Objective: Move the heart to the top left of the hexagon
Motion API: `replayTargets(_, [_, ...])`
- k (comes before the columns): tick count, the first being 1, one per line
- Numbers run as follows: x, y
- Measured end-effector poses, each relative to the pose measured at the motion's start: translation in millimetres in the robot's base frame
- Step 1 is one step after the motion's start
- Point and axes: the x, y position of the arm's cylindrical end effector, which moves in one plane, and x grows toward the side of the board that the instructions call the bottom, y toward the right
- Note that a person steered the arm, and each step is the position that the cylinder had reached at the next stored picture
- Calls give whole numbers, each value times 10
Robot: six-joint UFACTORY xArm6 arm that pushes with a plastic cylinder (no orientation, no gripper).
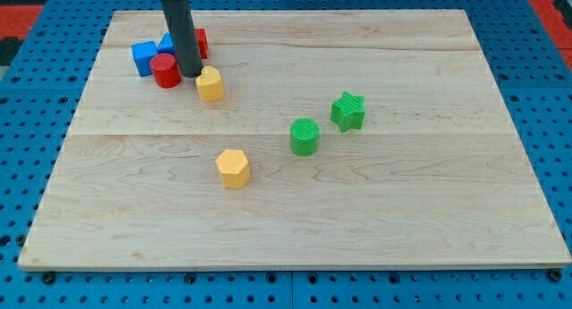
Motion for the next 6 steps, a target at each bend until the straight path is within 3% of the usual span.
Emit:
replayTargets(1, [-16, 373])
replayTargets(3, [788, 632])
replayTargets(4, [746, 632])
replayTargets(5, [283, 670])
replayTargets(6, [174, 450])
